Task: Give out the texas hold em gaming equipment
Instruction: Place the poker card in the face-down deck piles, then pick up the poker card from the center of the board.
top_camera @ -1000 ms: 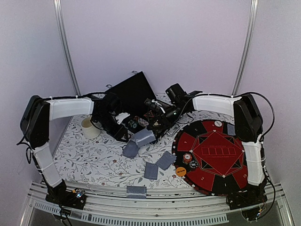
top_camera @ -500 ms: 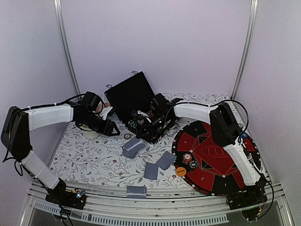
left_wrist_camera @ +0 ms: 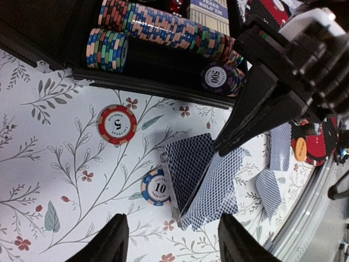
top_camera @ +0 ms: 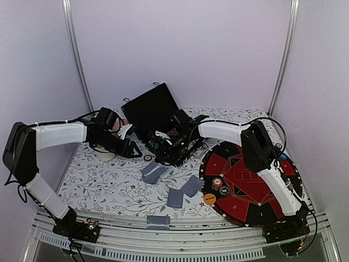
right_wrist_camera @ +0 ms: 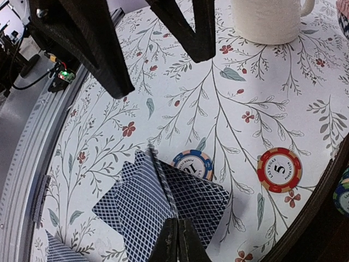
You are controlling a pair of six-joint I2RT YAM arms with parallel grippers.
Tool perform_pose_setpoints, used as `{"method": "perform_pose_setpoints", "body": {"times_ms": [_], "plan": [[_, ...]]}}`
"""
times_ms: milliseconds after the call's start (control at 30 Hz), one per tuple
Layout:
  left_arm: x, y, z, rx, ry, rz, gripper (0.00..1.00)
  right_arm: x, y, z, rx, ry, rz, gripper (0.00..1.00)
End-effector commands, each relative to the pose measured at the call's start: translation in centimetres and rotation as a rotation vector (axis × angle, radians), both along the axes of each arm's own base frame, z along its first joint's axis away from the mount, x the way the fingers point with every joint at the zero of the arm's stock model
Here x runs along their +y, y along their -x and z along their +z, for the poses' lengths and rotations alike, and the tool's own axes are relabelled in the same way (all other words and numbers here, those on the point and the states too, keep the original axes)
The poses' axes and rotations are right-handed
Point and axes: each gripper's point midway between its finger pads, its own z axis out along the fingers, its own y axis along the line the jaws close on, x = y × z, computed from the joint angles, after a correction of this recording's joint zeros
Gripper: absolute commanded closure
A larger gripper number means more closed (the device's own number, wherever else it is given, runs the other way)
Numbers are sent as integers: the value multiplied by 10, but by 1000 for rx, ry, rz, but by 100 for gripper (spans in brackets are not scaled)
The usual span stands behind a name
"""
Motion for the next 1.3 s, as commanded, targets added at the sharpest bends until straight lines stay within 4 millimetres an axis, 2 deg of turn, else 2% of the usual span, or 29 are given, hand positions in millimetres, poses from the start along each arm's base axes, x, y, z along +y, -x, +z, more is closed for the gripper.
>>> {"method": "perform_pose_setpoints", "body": {"times_ms": [0,133,333,433,533,733,833,967,1033,1100,1200,1267], "plan": [[-3,5,-8,19,7,-11,41,11,-5,-11,-64,7,-6,90],[-2,7,-11,28,8,-4,42,16,-12,-2,-89,-9,-39,74],[4,8,-22,45,-13,36,43,19,-32,29,-170,-38,-135,65],[11,7,-32,55,-52,76,48,15,-39,59,-190,-53,-222,64],[16,5,-40,58,-71,111,53,0,-29,84,-160,-61,-312,71],[12,6,-50,67,-65,106,57,-36,17,66,-55,21,-447,78],[9,7,-40,25,-59,89,58,-52,48,56,17,54,-422,76],[5,15,-23,-36,-58,87,57,-65,79,32,-41,192,-361,71],[-6,26,-12,-79,-49,38,56,-71,96,19,-56,250,-306,71],[-30,48,2,-134,-22,-61,53,-75,107,19,-36,246,-276,71],[-60,81,16,-138,62,-182,50,-81,111,26,-24,222,-299,70],[-74,98,14,-78,123,-196,50,-87,107,32,-4,214,-347,67]]}}
